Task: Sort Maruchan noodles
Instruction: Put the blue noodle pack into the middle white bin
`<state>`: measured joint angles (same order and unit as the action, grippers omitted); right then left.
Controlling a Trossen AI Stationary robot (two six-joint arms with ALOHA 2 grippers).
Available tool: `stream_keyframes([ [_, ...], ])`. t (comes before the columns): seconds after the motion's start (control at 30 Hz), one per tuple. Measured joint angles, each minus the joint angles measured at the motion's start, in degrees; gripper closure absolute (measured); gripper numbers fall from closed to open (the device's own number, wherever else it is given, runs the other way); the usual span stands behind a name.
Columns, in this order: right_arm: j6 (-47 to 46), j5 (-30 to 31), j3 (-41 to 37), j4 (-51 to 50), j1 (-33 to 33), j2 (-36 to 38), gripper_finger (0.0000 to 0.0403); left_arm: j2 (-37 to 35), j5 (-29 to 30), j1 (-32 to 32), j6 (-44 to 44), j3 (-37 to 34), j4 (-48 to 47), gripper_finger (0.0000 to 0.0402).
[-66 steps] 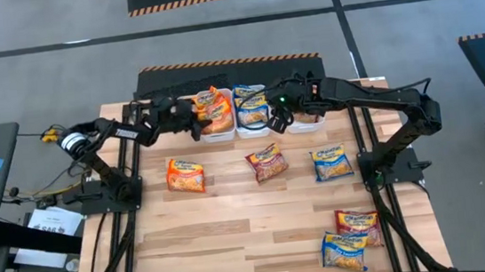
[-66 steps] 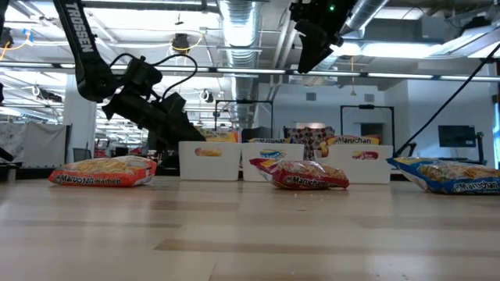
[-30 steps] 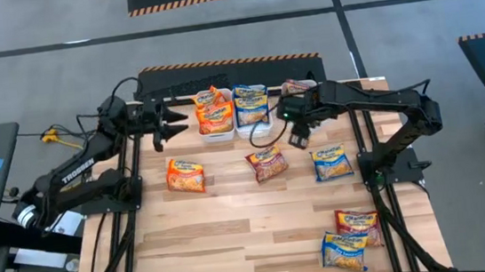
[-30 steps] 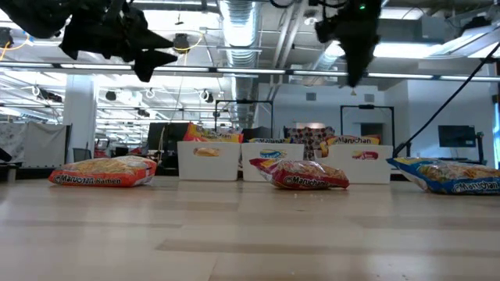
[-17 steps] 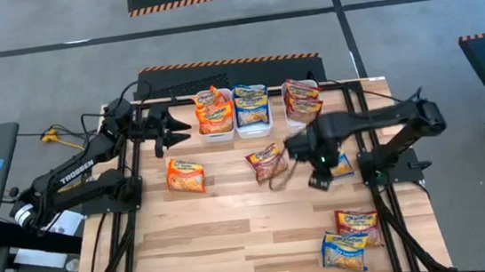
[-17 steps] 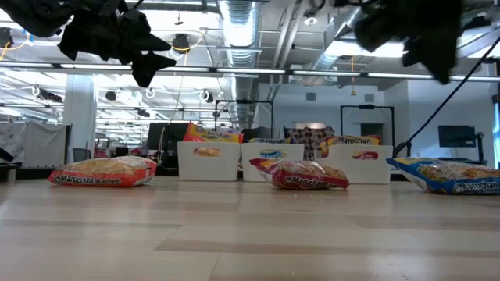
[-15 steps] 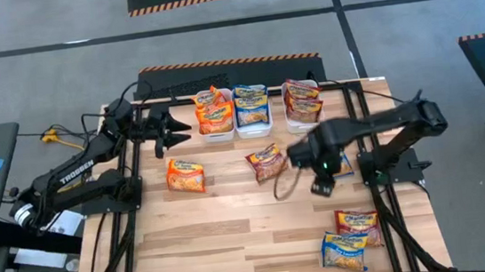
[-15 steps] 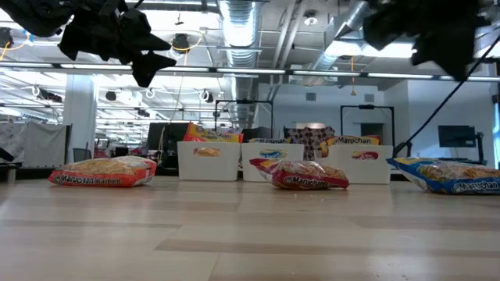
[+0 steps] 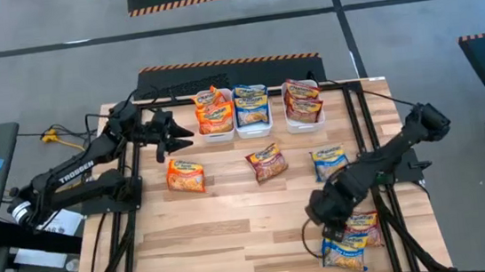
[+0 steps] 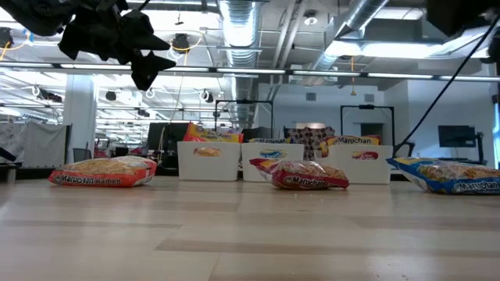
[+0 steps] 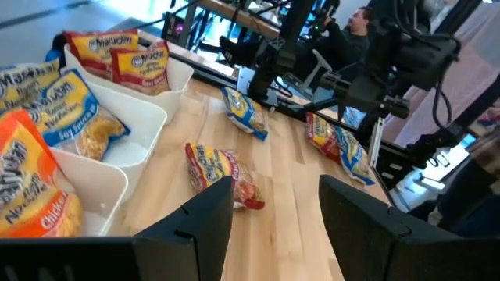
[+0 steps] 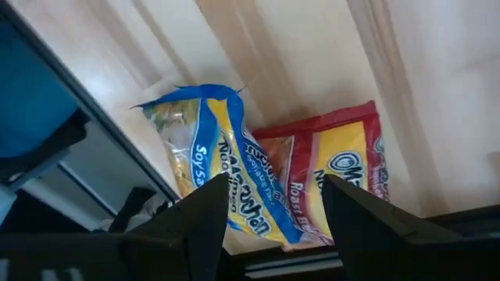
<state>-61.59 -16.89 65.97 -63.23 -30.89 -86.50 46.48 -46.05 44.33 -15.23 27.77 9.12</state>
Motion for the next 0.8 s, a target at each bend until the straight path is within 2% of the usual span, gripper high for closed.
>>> stream_keyframes([
  [0.3, -5.9, 2.5, -3.9, 6.4, -6.3, 0.0, 0.0172, 0.0, 1.9, -3.8, -3.3, 0.0, -0.8, 0.0223],
  [0.47, -5.9, 2.6, -6.2, 11.2, -7.5, 0.0, 0.0172, 0.0, 2.0, -6.1, -4.5, 0.0, -0.8, 0.0223],
  [0.6, -6.1, 3.3, -7.4, 12.0, -8.2, 0.0, 0.0172, 0.0, 4.3, -7.8, -5.0, 0.0, -0.8, 0.0223],
  [0.8, -5.6, 3.4, -11.0, 18.4, -8.1, 0.0, 0.0172, 0.0, 7.2, -10.0, -5.4, 0.0, -0.9, 0.0223],
])
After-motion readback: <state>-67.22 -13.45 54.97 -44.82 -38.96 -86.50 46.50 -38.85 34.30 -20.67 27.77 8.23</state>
